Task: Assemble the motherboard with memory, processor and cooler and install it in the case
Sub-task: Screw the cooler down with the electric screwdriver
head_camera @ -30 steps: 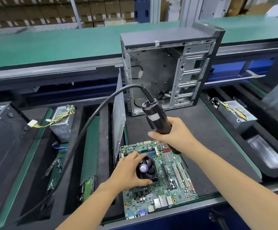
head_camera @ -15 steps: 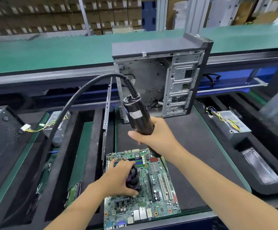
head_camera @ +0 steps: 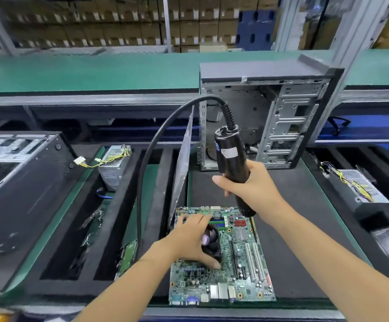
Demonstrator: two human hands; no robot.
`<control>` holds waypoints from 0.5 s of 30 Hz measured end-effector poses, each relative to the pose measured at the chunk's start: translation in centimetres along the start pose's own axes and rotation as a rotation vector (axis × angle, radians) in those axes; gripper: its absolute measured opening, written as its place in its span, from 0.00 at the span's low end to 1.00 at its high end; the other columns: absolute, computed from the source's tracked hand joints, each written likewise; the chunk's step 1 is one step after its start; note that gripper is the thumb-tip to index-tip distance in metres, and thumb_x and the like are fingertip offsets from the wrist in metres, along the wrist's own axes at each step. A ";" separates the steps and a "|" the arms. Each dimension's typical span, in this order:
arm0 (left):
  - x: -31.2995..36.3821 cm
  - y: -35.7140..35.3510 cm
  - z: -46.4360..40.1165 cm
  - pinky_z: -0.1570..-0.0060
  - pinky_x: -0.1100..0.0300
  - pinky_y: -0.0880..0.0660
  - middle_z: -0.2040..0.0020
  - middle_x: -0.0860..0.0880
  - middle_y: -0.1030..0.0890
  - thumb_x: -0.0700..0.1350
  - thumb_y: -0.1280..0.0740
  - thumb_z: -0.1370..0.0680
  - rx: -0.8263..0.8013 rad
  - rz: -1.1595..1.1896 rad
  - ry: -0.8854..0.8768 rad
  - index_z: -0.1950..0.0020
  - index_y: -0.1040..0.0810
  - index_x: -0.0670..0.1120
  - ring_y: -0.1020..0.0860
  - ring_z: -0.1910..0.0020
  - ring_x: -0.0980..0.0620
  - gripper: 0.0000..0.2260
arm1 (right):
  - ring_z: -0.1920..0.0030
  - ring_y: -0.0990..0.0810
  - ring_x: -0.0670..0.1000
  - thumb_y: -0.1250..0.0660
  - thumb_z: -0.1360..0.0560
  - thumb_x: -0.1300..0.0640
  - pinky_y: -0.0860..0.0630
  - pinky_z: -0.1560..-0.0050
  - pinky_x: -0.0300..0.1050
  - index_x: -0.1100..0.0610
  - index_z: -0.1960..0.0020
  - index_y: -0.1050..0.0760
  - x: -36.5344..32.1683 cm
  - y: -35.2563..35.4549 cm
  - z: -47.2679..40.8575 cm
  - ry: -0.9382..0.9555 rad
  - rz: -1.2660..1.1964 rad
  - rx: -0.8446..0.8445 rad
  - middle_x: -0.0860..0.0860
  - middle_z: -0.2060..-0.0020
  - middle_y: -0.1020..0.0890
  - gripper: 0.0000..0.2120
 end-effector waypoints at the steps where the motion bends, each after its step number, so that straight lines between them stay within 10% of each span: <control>1: -1.0 0.4 0.7 0.26 0.46 0.54 0.25 0.53 0.41 0.75 0.32 0.41 0.031 0.026 -0.004 0.22 0.52 0.50 0.45 0.26 0.52 0.57 | 0.72 0.22 0.45 0.25 0.31 0.56 0.28 0.66 0.28 0.61 0.62 0.26 -0.3 -1.0 -0.1 0.000 0.002 0.017 0.54 0.74 0.21 0.11; 15: -10.2 5.5 9.8 0.38 0.57 0.30 0.40 0.53 0.26 0.58 0.35 0.23 0.327 0.348 0.173 0.33 0.29 0.48 0.27 0.40 0.56 0.22 | 0.74 0.24 0.46 0.25 0.32 0.54 0.29 0.68 0.28 0.57 0.64 0.26 -2.9 -11.0 -1.2 0.079 0.008 -0.031 0.52 0.75 0.22 0.12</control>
Point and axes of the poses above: each hand's wrist, its own z-axis away from the middle knuckle, its own y-axis out of the back of the hand, x = y × z, the point moved 1 cm from there along -z, towards the middle knuckle
